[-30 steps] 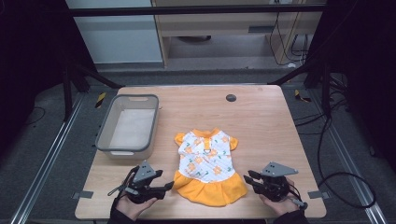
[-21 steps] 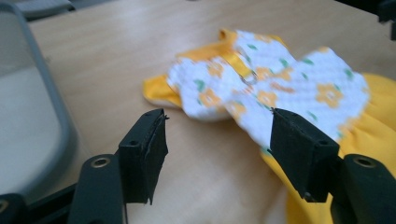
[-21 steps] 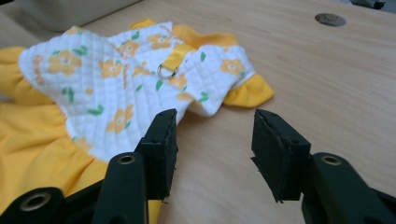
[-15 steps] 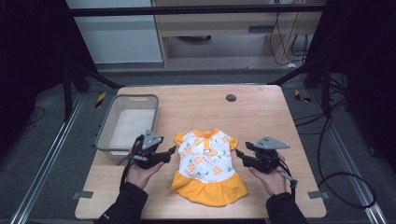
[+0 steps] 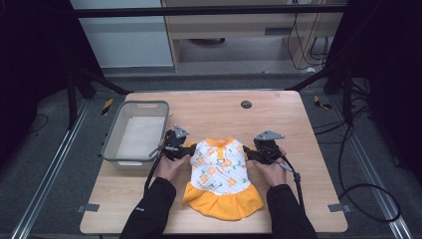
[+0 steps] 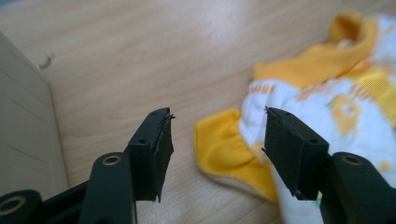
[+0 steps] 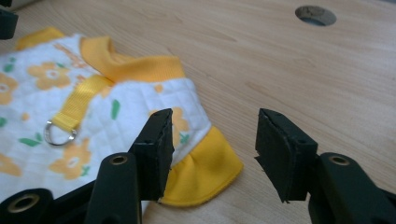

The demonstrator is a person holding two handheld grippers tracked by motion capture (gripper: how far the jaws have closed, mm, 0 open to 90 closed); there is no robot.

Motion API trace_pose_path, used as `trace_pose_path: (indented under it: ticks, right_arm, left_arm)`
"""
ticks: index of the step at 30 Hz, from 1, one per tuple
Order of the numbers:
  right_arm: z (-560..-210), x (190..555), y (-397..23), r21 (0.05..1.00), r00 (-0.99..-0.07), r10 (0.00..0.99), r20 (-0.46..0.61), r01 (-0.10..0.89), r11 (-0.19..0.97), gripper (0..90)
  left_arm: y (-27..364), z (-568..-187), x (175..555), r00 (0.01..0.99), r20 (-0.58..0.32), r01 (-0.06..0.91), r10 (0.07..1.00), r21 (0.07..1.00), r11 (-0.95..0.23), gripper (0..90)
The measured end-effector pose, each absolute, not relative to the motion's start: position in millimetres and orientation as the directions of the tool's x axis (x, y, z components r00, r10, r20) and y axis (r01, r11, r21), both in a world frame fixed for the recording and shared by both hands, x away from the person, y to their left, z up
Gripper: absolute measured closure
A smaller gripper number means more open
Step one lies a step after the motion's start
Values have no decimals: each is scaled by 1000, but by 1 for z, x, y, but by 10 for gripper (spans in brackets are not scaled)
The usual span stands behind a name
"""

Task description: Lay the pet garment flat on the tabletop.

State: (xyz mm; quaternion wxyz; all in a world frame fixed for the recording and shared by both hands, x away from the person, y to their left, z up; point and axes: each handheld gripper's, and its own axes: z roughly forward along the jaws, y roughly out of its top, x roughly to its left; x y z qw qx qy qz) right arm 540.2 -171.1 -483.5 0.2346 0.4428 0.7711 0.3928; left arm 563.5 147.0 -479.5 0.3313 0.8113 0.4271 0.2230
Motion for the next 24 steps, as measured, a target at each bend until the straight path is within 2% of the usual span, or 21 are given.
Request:
trace_pose_path:
  ticks: [4,12,13,15,16,17,18,19,24]
  right_arm:
    - [-492,546,-172,796,-487,873,-7,526,300,509]
    - [-503,551,-170,766,-491,871,11,564,308,601]
    - [-504,551,-169,763,-490,871,24,572,301,631]
    - [-504,551,-168,763,-490,871,29,573,297,709]
    - [-504,550,-167,765,-491,871,35,574,293,752]
    - [-504,549,-164,764,-500,865,40,574,296,804]
    - [-504,549,-164,764,-500,865,40,574,296,804]
    - [-504,548,-162,765,-505,862,36,570,301,838]
    - [-498,545,-164,769,-512,858,51,568,293,854]
  left_arm:
    - [144,-491,565,544,55,562,837,717,-412,458]
    - [144,-497,560,554,11,570,833,724,-389,615]
    - [145,-499,560,556,-12,572,831,731,-373,678]
    - [147,-500,559,555,-22,570,831,737,-362,683]
    - [146,-500,558,556,-25,572,831,737,-361,717]
    - [145,-499,558,555,-24,575,831,733,-363,786]
    - [143,-499,557,559,-21,573,829,732,-368,786]
    - [142,-499,557,555,-22,578,831,730,-366,833]
    - [141,-493,553,555,-5,570,832,730,-376,869]
